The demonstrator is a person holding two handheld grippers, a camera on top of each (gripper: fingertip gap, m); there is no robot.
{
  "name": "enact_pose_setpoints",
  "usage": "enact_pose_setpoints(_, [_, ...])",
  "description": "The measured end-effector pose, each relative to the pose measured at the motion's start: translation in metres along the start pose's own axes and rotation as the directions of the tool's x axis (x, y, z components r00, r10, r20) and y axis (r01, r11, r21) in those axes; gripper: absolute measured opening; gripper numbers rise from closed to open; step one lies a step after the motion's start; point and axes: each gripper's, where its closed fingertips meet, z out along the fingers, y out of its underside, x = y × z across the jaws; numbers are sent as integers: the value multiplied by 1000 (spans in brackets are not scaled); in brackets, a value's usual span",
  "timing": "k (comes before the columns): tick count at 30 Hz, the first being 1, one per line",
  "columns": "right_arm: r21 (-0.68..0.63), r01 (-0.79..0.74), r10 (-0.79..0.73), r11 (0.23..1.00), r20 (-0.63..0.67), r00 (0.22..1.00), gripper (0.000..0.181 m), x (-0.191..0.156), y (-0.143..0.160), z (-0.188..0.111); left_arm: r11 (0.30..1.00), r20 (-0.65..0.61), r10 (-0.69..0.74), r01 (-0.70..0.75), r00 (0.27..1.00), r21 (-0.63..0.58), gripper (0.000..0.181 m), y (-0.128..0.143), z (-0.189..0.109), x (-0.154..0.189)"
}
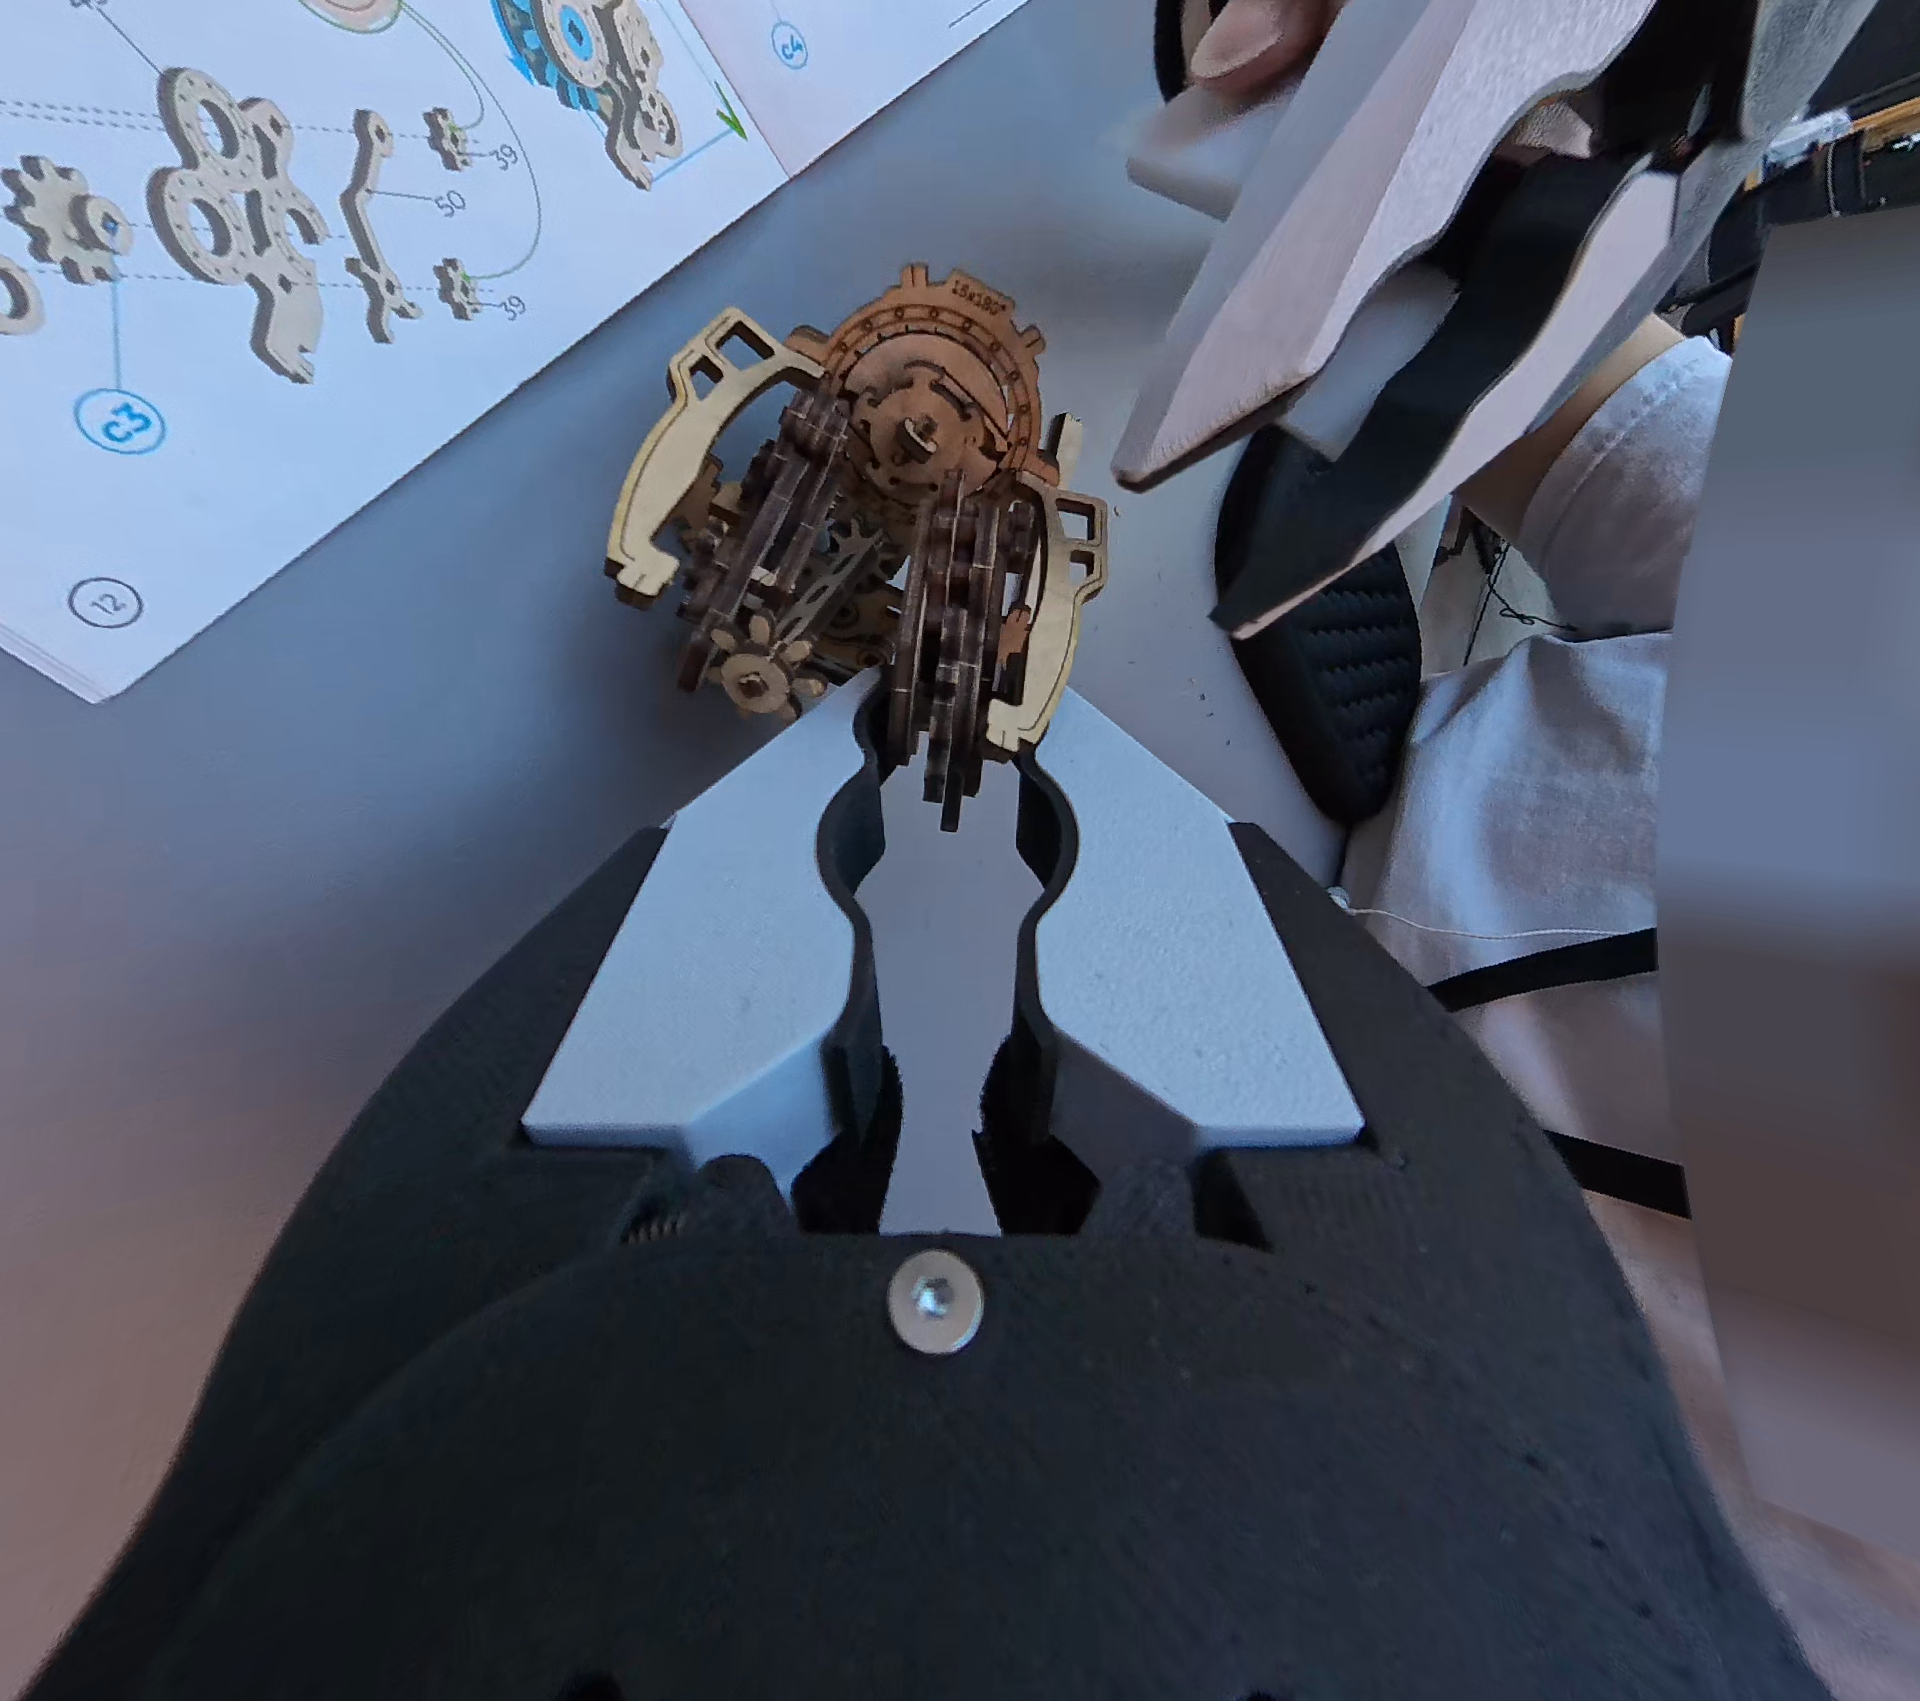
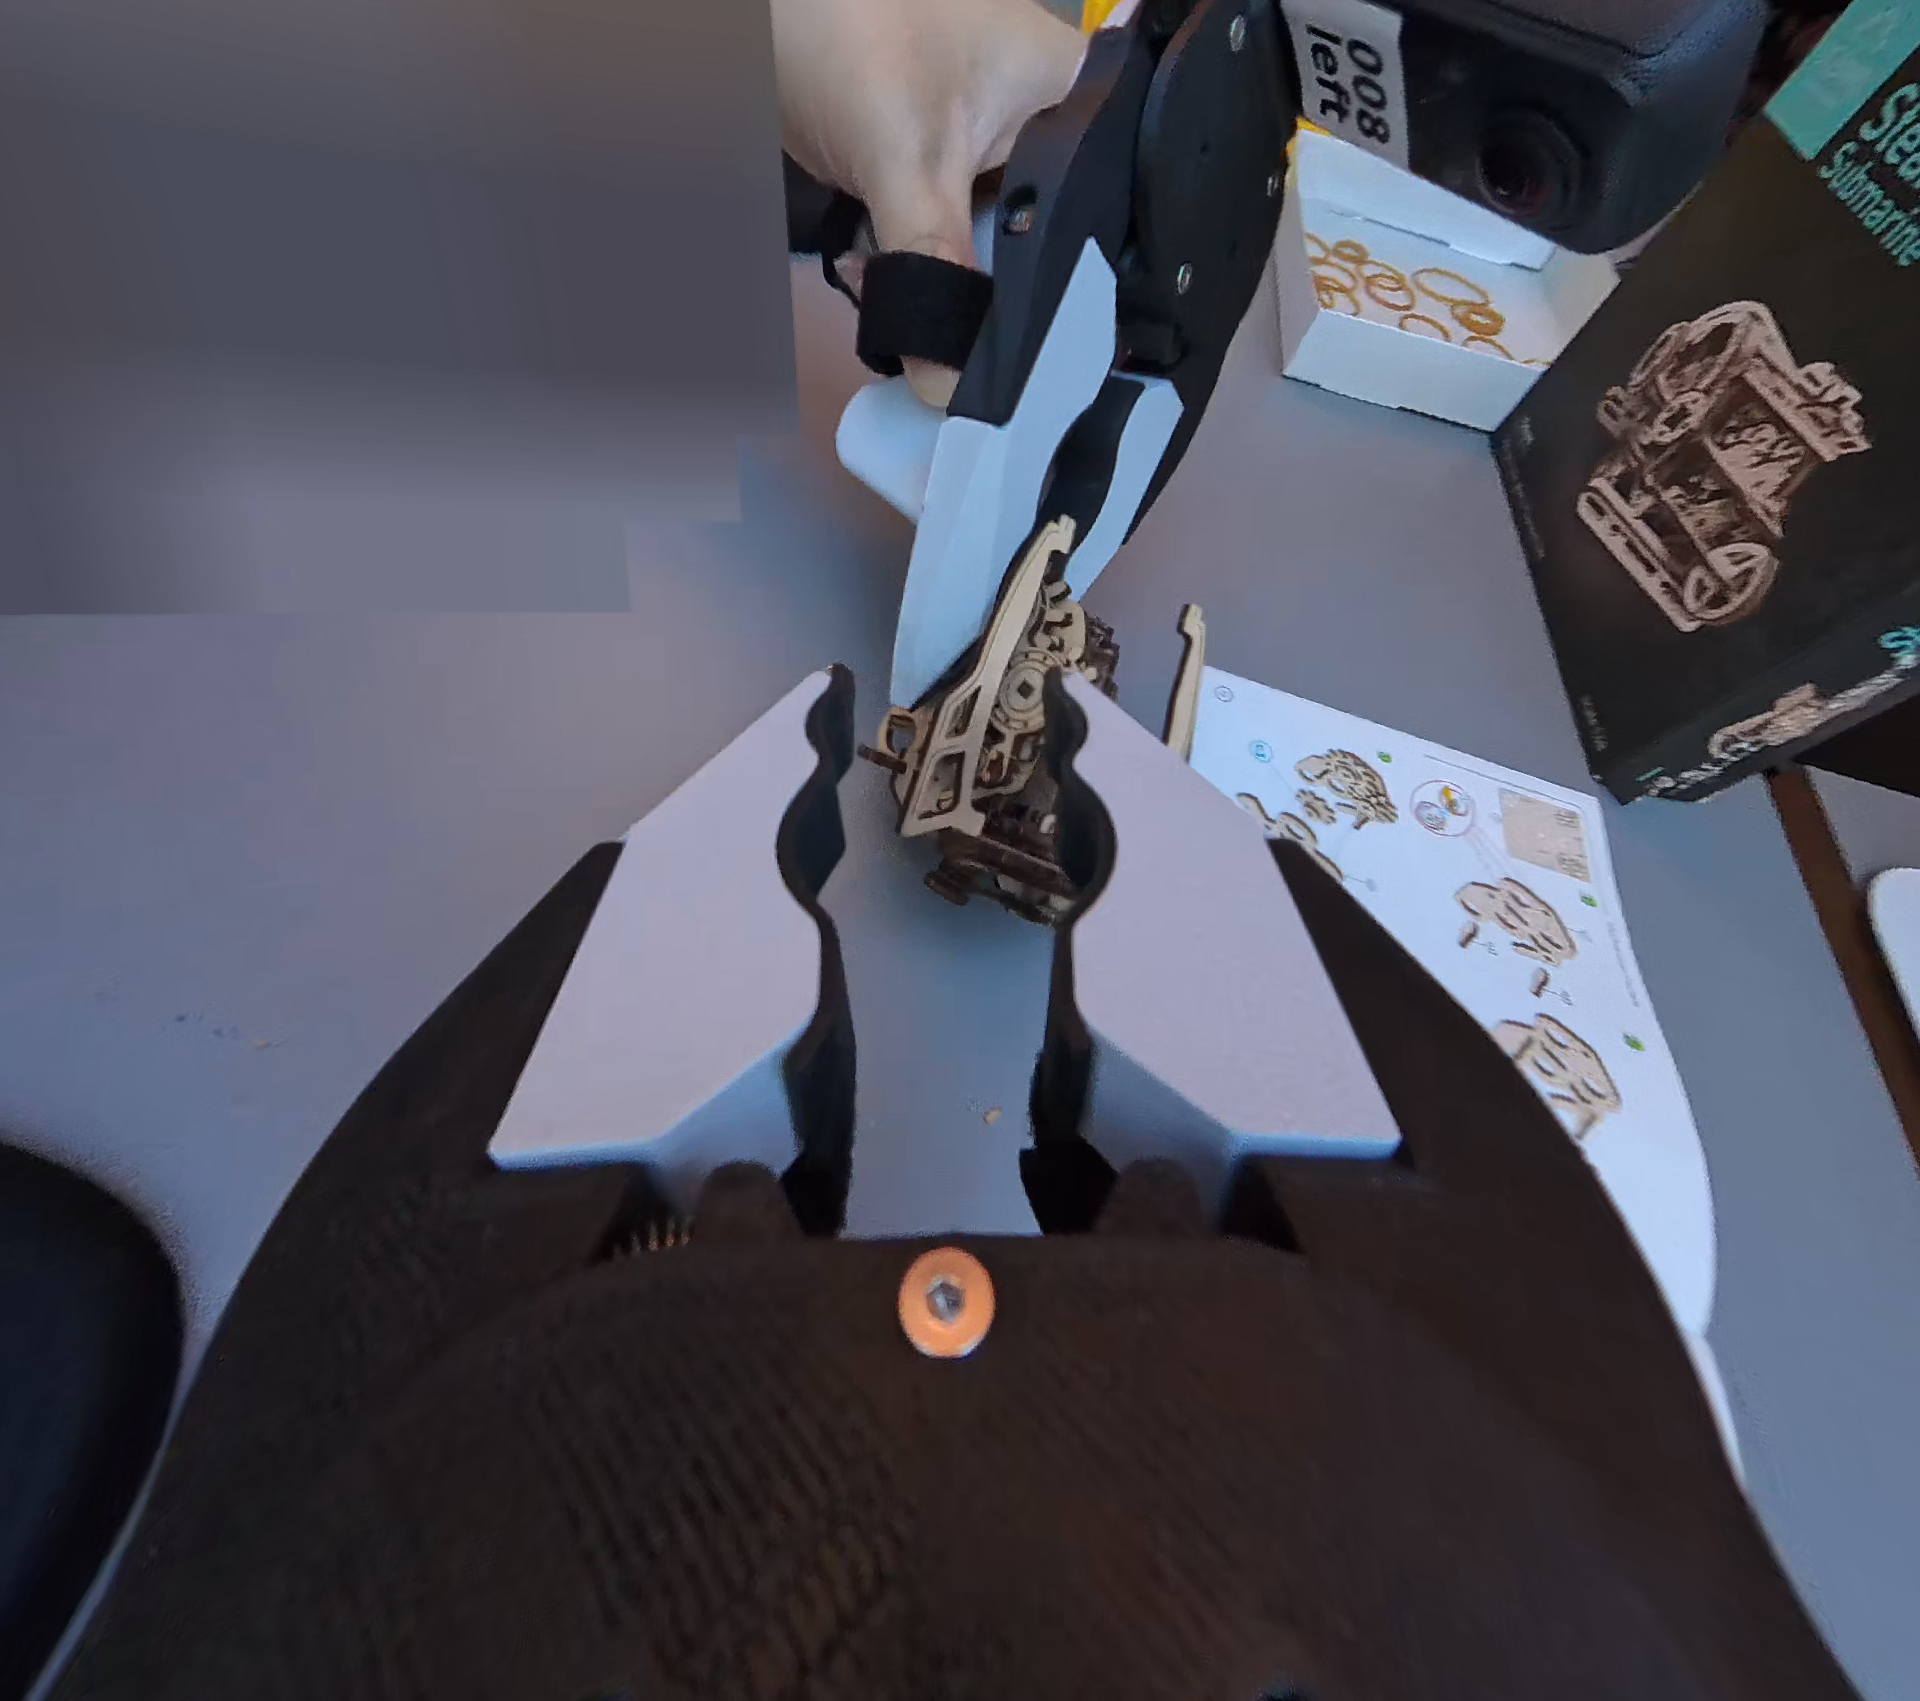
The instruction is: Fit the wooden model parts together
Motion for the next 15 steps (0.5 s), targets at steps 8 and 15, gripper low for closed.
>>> enact_pose_setpoints(8, [-110,-334,350,936,202,915,20,32,1,12,998,37,50,-49,998,-31,18,0,1,0])
enact_pose_setpoints(15, [-199,-393,436,898,282,854,23,24,19,22,995,41,89,-88,995,-41,18,1,2,1])
